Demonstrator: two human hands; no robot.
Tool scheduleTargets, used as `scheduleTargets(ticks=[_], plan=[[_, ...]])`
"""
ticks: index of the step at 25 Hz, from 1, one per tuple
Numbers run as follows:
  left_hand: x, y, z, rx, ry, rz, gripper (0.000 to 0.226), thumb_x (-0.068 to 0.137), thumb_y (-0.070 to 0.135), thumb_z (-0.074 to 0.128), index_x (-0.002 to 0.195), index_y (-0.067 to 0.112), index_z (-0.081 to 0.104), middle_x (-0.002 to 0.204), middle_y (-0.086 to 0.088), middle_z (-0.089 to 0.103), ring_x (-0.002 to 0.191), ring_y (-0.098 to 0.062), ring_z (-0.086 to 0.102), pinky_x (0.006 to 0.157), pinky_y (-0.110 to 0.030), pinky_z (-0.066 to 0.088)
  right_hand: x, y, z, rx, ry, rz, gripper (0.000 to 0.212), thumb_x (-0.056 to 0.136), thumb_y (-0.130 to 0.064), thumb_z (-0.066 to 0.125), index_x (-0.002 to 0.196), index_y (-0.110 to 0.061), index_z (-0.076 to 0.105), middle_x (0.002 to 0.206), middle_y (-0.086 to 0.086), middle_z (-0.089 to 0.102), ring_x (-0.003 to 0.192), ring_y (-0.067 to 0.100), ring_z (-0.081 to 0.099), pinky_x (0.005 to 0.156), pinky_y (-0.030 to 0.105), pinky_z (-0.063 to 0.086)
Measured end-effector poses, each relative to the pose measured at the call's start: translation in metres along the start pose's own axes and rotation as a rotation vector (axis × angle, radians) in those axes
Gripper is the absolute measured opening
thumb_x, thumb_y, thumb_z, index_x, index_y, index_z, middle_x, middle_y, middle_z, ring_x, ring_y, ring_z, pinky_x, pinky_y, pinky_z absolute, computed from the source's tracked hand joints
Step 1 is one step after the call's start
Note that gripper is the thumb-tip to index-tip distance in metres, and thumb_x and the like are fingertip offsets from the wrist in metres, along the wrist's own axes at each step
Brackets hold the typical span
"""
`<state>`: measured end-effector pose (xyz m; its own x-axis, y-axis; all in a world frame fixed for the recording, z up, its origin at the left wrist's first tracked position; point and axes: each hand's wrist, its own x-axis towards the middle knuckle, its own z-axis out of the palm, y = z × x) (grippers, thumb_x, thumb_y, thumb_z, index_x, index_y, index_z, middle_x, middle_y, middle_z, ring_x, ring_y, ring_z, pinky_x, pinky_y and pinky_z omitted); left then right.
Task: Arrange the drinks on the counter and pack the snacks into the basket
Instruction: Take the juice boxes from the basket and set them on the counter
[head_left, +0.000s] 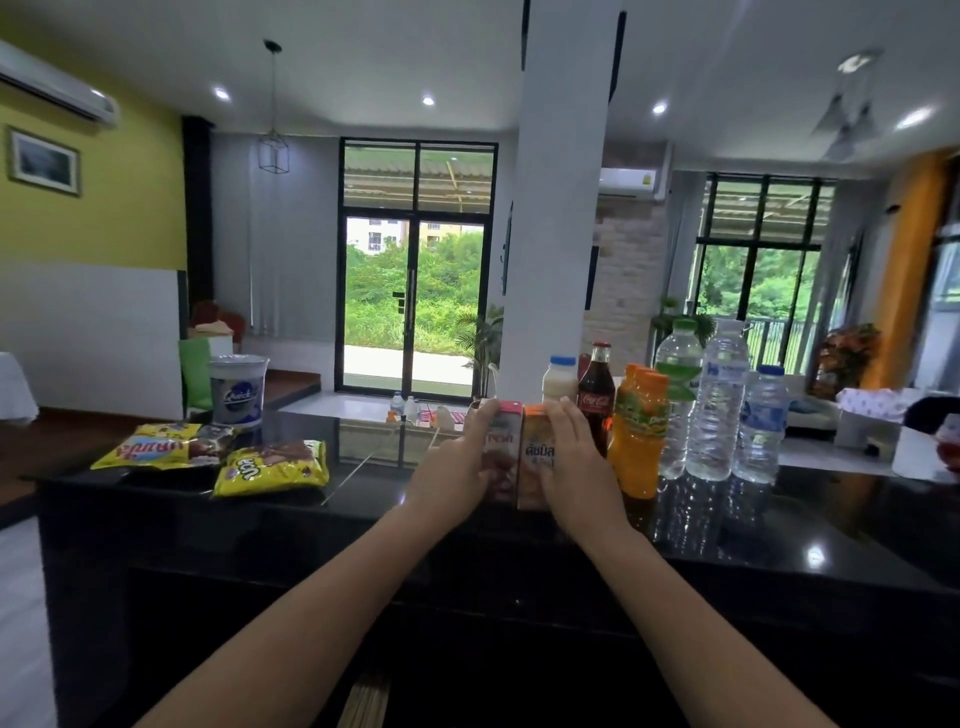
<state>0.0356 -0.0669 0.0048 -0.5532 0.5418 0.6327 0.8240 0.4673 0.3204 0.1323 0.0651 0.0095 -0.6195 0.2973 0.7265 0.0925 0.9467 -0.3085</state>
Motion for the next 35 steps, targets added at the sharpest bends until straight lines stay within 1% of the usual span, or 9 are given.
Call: scheduleTargets(ticks=[3,7,10,15,17,20,25,29,35], plan=[[0.014,-0.005,0.003,0.020,-0.018,-0.027,0.085,0.086,0.013,0.061,0.147,0.036,0.006,0.096,-0.006,0.071,0.073,-0.019,0.066,0.067,-0.036,0.059,0.013,0.004,0.011,0.026,-0.010,0.016,0.056,0.094,-0.009,0.055,0.144,-0.019,0.031,0.155,0.001,0.023,0.116,0.023,0.056,0.082,0.035,0.059],[0.029,-0.020,0.008,0.042,-0.023,-0.082,0.085,0.086,0.009,0.058,0.142,0.042,0.004,0.124,-0.020,0.058,0.082,-0.025,0.067,0.068,-0.034,0.057,0.031,0.002,0.031,0.071,-0.016,0.009,0.052,0.094,-0.013,0.055,0.141,-0.019,0.035,0.148,0.001,0.030,0.120,0.020,0.052,0.087,0.038,0.058],[0.049,-0.035,0.014,0.021,-0.022,-0.104,0.082,0.086,0.009,0.058,0.143,0.039,0.007,0.120,-0.016,0.059,0.086,-0.025,0.066,0.074,-0.040,0.058,0.052,0.004,0.053,0.041,0.023,-0.031,0.052,0.092,-0.012,0.056,0.141,-0.015,0.038,0.145,0.003,0.037,0.128,0.020,0.042,0.101,0.039,0.049],[0.082,-0.057,0.030,0.042,-0.033,-0.156,0.080,0.088,0.013,0.057,0.145,0.037,0.006,0.115,-0.015,0.061,0.083,-0.024,0.066,0.073,-0.039,0.058,0.080,0.010,0.083,-0.037,0.076,-0.052,0.054,0.084,-0.013,0.068,0.134,-0.013,0.047,0.141,0.005,0.046,0.113,0.020,0.056,0.083,0.021,0.042],[0.095,-0.062,0.038,0.050,-0.044,-0.166,0.079,0.090,0.016,0.056,0.146,0.037,0.004,0.116,-0.017,0.061,0.082,-0.024,0.066,0.070,-0.033,0.056,0.090,0.018,0.091,-0.099,0.054,-0.042,0.059,0.086,-0.018,0.066,0.140,-0.014,0.041,0.145,0.004,0.042,0.113,0.021,0.055,0.080,0.026,0.048],[0.110,-0.065,0.049,0.032,-0.056,-0.189,0.078,0.091,0.017,0.053,0.146,0.039,0.003,0.118,-0.019,0.059,0.085,-0.026,0.065,0.067,-0.029,0.048,0.101,0.030,0.101,-0.174,0.040,-0.004,0.064,0.090,-0.026,0.064,0.145,-0.017,0.033,0.149,0.002,0.036,0.122,0.020,0.049,0.087,0.034,0.051],[0.119,-0.066,0.066,-0.009,-0.009,-0.157,0.081,0.093,0.015,0.050,0.148,0.039,-0.005,0.109,-0.015,0.066,0.088,-0.027,0.066,0.080,-0.041,0.055,0.105,0.040,0.106,-0.239,0.056,0.014,0.072,0.084,-0.028,0.070,0.145,-0.020,0.032,0.148,0.005,0.037,0.122,0.024,0.050,0.094,0.041,0.049],[0.118,-0.067,0.072,-0.022,-0.031,-0.111,0.090,0.092,0.009,0.051,0.147,0.038,-0.013,0.113,-0.017,0.066,0.095,-0.027,0.066,0.091,-0.048,0.051,0.106,0.044,0.104,-0.237,0.053,0.045,0.074,0.083,-0.027,0.071,0.145,-0.021,0.032,0.147,0.006,0.038,0.119,0.026,0.050,0.088,0.040,0.051],[0.111,-0.072,0.075,-0.072,-0.071,-0.132,0.093,0.094,0.016,0.049,0.140,0.045,-0.027,0.127,-0.025,0.055,0.092,-0.027,0.067,0.087,-0.046,0.053,0.103,0.043,0.102,-0.252,0.062,0.035,0.071,0.085,-0.025,0.069,0.147,-0.016,0.035,0.145,0.007,0.045,0.123,0.026,0.049,0.090,0.041,0.053]])
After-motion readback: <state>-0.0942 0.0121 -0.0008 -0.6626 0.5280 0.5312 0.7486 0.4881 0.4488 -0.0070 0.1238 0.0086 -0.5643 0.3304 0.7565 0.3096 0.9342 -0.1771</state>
